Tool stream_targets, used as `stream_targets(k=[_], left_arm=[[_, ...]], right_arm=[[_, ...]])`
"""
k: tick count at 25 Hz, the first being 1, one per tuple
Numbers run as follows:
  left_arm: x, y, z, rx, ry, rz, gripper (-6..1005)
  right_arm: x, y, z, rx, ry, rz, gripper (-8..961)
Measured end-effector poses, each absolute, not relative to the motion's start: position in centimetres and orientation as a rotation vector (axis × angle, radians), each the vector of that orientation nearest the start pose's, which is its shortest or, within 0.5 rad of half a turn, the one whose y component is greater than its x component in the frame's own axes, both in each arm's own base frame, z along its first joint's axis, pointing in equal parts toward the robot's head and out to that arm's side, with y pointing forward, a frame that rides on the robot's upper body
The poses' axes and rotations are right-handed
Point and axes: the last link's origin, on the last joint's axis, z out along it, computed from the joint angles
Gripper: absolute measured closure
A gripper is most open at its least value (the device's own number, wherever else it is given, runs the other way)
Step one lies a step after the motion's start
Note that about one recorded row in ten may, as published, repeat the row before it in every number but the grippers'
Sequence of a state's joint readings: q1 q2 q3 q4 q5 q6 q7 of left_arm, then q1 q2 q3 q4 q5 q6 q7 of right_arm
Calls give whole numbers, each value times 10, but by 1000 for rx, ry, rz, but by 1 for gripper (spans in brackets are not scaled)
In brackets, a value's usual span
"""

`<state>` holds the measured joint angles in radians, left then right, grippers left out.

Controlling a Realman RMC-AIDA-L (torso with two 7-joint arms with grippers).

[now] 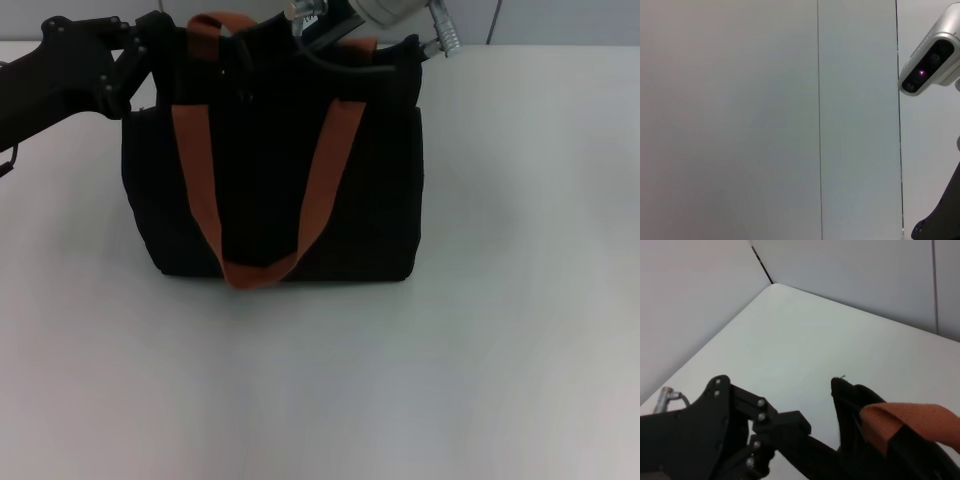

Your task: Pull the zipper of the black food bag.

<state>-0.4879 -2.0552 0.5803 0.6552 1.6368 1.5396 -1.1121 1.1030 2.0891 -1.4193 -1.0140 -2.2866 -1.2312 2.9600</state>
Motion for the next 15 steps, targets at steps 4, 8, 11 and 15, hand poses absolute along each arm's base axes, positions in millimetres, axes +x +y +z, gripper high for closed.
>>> stream_targets(k=[4,8,11,15], left_arm=[[-260,350,61,-2296,-295,-968,972],[-260,351,62,-2294,-297,-965,972],[-261,351,62,-2293,-299,-962,971],[-262,350,63,-2292,-302,-961,971]], right_arm=[[3,414,-55,-2642,1111,58,956],[6,416,-51,-2629,1120,54,957],[8,416,-48,-2623,1130,61,957],[5,412,-43,-2647,1159,137,954]])
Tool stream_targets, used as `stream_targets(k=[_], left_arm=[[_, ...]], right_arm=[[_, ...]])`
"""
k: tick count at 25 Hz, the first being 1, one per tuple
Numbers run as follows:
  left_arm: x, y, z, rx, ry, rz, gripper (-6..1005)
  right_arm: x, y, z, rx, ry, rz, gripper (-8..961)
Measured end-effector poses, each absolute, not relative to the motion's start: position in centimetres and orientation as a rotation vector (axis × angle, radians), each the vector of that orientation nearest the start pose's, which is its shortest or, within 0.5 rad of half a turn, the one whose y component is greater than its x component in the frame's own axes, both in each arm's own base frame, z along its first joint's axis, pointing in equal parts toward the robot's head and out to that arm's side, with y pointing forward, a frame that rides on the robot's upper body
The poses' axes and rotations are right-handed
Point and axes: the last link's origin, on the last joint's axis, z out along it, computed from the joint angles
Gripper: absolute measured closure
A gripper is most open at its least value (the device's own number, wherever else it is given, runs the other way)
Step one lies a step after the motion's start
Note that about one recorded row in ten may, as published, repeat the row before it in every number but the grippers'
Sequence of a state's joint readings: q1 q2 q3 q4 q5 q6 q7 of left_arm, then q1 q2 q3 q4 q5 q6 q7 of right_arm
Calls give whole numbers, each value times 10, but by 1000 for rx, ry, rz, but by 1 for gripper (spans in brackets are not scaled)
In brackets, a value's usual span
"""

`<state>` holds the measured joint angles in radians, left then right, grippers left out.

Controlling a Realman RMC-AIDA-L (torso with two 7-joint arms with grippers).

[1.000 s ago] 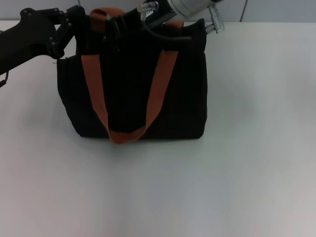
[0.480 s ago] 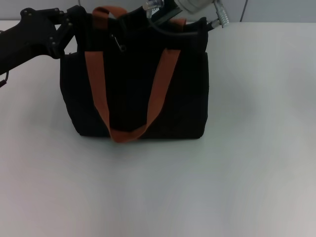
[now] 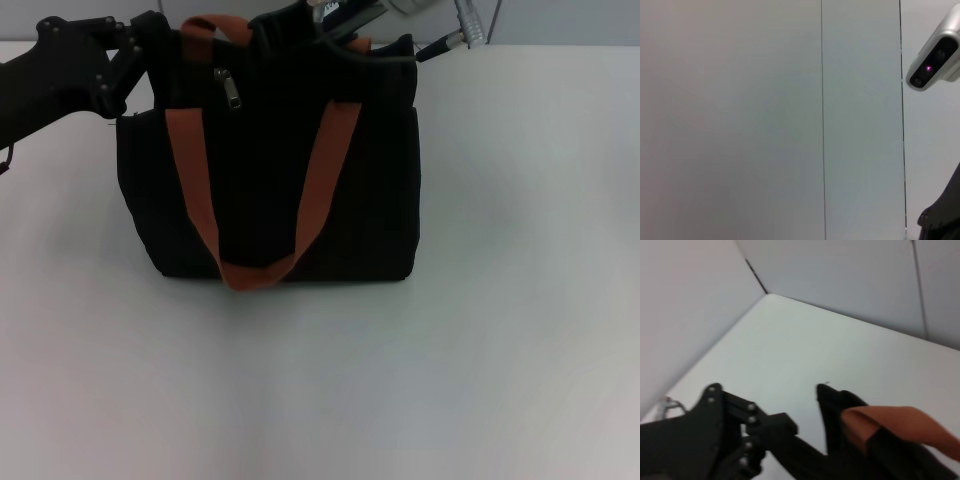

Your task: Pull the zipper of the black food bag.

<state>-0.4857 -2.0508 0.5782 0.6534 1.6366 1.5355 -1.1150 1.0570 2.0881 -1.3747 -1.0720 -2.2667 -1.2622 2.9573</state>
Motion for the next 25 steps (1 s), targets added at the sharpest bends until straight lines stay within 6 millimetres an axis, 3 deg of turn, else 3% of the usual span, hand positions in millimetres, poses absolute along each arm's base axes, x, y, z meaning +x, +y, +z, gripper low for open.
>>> stream_targets(k=[9,14,25], left_arm=[[-261,350,62,-2292,-300,-962,971],[-260,350,62,-2296,-293,-968,972],[-257,350,62,-2304,-284,-979,972]], right_arm=[[19,405,-47,-2677,1256,206,902],[23,407,-48,-2659,1267,236,709],[24,409,-63,-2682,1327,343,711]])
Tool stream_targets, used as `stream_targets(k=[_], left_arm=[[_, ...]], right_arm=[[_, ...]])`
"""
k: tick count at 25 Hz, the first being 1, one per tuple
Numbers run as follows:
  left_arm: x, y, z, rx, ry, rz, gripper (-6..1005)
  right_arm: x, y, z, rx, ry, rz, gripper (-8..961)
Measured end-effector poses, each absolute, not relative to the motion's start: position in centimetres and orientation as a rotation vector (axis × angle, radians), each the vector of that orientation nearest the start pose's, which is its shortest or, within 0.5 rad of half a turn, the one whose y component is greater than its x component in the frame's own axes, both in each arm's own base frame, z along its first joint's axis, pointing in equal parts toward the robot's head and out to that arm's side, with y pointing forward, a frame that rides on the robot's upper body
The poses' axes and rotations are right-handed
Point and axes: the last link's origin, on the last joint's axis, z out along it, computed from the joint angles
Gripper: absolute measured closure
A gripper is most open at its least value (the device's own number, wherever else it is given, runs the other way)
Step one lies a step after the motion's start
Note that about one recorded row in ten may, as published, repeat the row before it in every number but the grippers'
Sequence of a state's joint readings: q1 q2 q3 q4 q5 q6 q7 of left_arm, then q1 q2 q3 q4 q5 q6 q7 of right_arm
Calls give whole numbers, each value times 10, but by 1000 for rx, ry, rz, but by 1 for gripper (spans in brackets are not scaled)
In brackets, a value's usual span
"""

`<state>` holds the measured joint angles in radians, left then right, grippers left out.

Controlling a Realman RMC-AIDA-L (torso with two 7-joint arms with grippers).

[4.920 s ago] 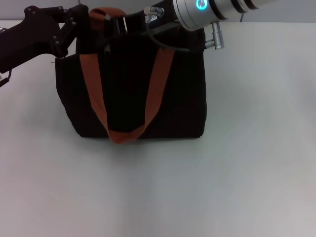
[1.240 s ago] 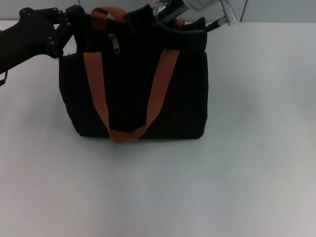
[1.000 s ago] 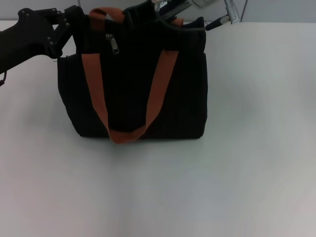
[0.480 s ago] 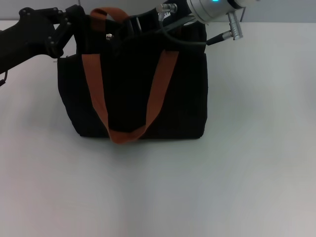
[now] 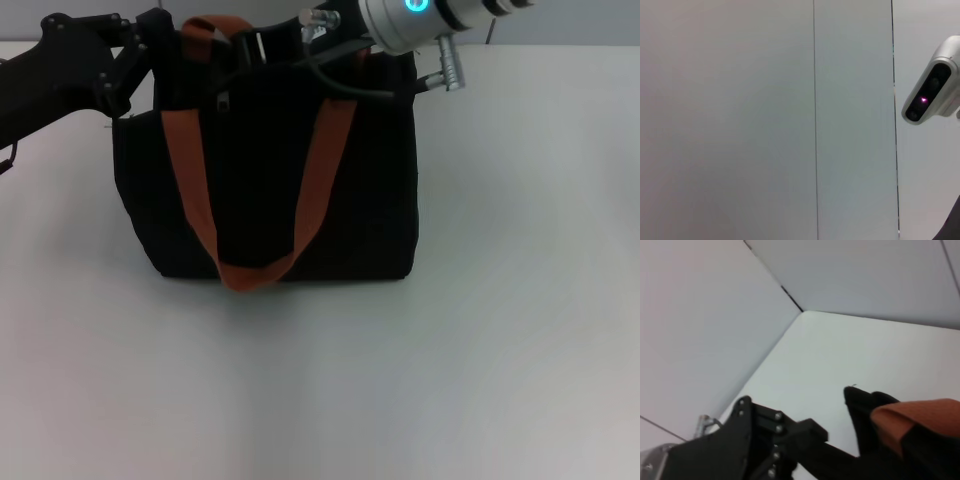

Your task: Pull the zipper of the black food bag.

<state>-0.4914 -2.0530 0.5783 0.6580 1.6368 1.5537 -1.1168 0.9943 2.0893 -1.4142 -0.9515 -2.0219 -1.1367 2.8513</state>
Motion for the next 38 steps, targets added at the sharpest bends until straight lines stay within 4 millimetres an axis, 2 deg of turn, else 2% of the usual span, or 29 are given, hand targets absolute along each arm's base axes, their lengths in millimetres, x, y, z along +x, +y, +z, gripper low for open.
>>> stream_targets(k=[10,21,26,31,38], left_arm=[[-257,350,63,-2306,-280,-982,971],[-258,350,63,-2306,-285,-981,972],[-259,349,65,-2299,-291,-985,972],[-258,349,65,-2298,-293,-991,971],[-256,348,63,-2309,-288,-1002,971]], right_arm=[[21,406,-65,-2705,1369,403,713],[26,407,-65,-2700,1392,387,714],[29,406,-59,-2694,1378,399,716],[29,409,-61,-2683,1338,374,718],[18,407,-73,-2704,1274,351,720]])
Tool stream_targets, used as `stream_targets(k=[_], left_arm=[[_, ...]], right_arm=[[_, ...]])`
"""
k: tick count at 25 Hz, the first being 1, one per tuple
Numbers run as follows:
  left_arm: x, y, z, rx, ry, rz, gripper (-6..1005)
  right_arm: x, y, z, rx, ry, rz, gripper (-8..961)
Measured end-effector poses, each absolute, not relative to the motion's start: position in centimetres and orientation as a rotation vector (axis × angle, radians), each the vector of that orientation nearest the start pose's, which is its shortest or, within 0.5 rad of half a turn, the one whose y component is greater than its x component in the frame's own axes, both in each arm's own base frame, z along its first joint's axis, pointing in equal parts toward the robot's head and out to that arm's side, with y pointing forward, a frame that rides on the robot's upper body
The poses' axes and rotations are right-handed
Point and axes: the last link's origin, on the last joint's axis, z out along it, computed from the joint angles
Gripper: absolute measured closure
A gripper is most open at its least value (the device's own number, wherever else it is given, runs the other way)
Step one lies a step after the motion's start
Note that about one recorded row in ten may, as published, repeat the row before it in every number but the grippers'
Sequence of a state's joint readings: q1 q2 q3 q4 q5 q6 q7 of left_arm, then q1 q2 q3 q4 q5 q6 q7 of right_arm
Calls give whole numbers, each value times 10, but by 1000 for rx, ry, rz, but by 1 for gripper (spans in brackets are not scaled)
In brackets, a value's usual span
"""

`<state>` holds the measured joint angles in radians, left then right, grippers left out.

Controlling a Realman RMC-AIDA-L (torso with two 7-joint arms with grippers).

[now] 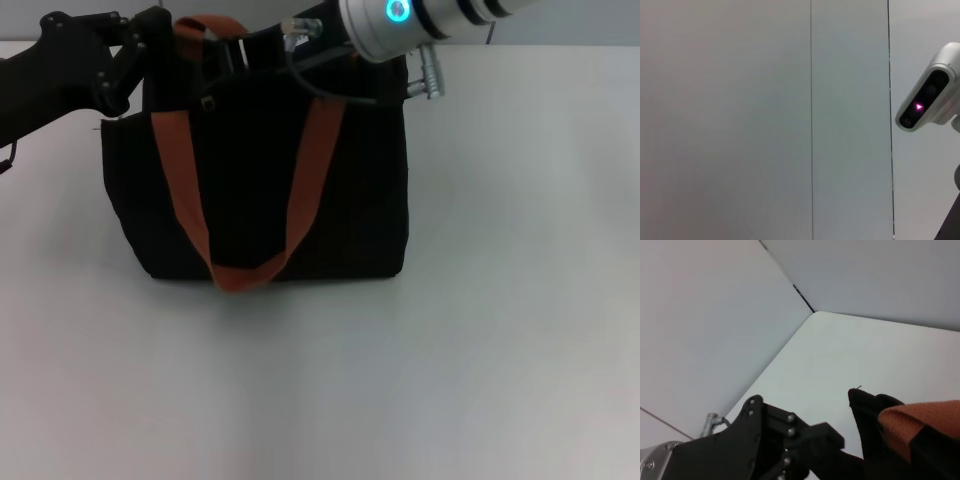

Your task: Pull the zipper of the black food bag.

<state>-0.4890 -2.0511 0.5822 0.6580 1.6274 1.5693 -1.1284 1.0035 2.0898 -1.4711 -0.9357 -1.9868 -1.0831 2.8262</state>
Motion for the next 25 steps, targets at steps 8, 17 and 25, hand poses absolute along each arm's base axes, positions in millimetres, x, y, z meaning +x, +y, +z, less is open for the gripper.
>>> stream_targets(k=[8,17,25], left_arm=[[-254,348,62,-2313,-286,-1008,972],[-256,348,64,-2304,-289,-1007,972],[-257,347,65,-2302,-291,-1006,972]], right_arm=[[15,407,-81,-2692,1253,344,791],[15,407,-79,-2683,1242,331,912],[12,406,-69,-2649,1184,235,955]])
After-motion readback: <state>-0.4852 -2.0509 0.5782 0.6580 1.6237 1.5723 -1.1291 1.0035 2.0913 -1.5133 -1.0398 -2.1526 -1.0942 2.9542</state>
